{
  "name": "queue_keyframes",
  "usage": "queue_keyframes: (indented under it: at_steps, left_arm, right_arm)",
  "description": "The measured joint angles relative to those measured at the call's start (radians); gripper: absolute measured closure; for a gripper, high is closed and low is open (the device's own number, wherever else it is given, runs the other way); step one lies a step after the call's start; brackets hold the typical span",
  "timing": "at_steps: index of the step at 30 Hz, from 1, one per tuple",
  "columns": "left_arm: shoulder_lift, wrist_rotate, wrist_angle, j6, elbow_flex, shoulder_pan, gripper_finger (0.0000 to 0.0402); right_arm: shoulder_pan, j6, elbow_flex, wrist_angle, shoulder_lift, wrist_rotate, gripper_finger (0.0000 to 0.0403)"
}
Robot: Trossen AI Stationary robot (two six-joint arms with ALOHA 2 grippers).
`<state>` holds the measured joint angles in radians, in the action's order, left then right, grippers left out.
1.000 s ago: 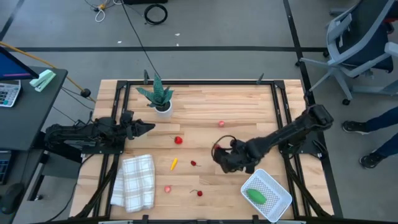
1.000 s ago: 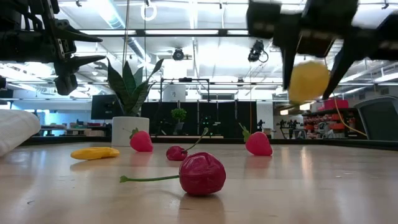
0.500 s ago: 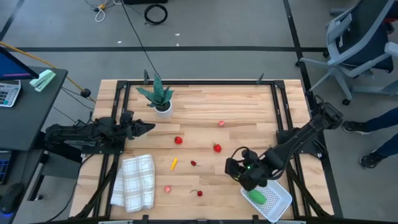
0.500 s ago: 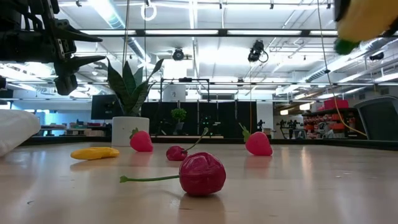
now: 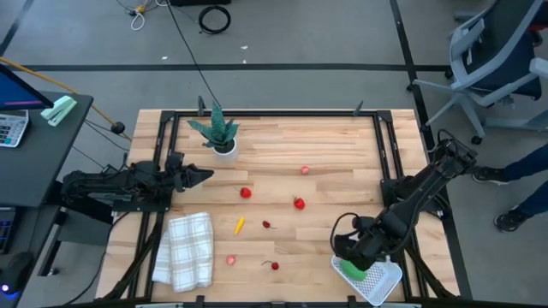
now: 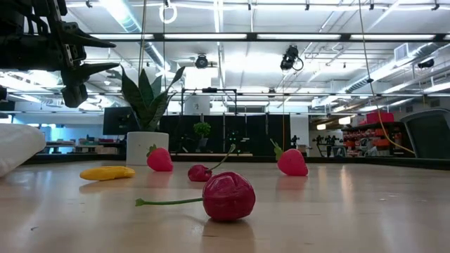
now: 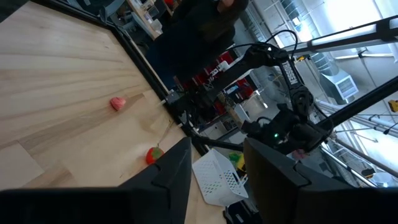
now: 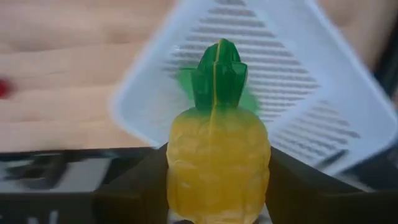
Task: Pick and placing Produce into tupperware
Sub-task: Put the yellow pineapple into the white bin
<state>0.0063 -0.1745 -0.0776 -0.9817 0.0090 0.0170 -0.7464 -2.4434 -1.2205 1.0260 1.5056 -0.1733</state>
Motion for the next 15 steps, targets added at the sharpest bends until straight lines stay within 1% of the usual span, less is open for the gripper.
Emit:
queue_keyframes:
  at_steps: [2, 5, 15]
  left_arm:
    - [0.000, 0.000, 0.000, 0.000, 0.000, 0.000, 0.0245]
    - [0.000, 0.000, 0.000, 0.000, 0.000, 0.000, 0.0244]
    - [0.000, 0.000, 0.000, 0.000, 0.000, 0.000, 0.0253]
  right_arm:
    - [-0.004, -0.001, 0.006, 0.010, 0.020, -0.040, 0.0191]
    - [-0.003, -0.002, 0.020, 0.010, 0.050, -0.071, 0.0191]
    - [0.011, -0.001, 0.077, -0.007, 0.136, -0.074, 0.0190]
